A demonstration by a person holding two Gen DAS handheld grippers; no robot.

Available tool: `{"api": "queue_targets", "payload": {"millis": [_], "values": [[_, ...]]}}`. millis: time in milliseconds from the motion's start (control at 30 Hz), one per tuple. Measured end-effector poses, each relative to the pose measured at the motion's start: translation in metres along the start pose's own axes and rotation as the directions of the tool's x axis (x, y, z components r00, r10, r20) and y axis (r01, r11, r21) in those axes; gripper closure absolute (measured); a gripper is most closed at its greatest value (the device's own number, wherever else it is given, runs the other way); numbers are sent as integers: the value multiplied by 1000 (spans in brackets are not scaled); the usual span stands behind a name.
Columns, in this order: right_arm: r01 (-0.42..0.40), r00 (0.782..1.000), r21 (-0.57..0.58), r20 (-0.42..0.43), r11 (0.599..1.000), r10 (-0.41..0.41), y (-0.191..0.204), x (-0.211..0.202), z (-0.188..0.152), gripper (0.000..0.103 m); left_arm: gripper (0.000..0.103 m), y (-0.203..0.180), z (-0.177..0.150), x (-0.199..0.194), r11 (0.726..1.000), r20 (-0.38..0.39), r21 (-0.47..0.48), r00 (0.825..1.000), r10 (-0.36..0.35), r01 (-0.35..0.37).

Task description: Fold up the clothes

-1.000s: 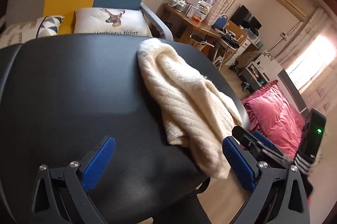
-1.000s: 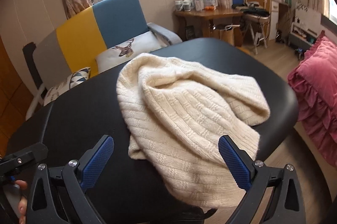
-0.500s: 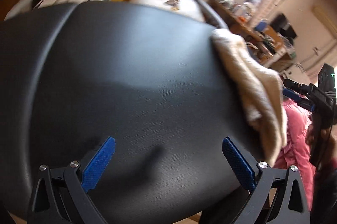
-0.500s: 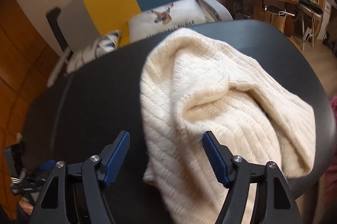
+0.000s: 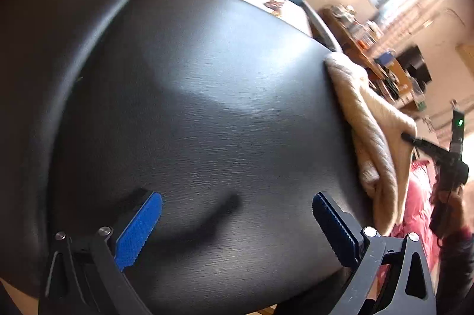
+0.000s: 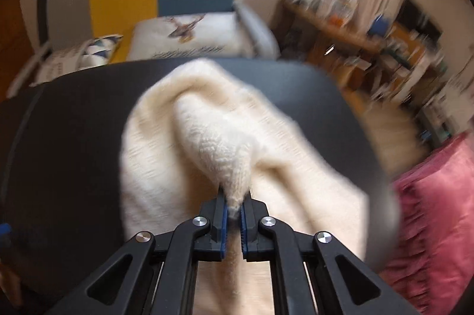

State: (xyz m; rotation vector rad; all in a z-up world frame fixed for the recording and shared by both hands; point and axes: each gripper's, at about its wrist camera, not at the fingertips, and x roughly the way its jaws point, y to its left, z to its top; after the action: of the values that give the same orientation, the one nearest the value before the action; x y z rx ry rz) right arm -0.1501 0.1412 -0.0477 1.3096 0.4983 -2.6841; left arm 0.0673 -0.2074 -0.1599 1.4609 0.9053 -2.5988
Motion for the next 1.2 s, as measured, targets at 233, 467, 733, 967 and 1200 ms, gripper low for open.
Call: {"api": "queue_targets", "payload": {"millis": [233,467,733,967,1200], "values": [[161,987,144,-18,976,-160,-89,-1,0,98,0,-63,40,9,975,-44,57,976,-214,216],[68,994,319,-99,945,-38,-122,40,-46,98,1,-139,111,63,954,-128,37,948,-292,299],[22,992,363,-120,931,23,-123,62,-80,97,3,-164,129,141,945,-296,-114,898,-325,305],[10,993,339,-116,941,31,-117,68,-82,96,32,-166,123,182,895,-338,-308,842,-420,323],[0,992,345,-120,938,44,-120,70,-86,95,58,-167,112,195,877,-354,-360,824,-443,318]]}}
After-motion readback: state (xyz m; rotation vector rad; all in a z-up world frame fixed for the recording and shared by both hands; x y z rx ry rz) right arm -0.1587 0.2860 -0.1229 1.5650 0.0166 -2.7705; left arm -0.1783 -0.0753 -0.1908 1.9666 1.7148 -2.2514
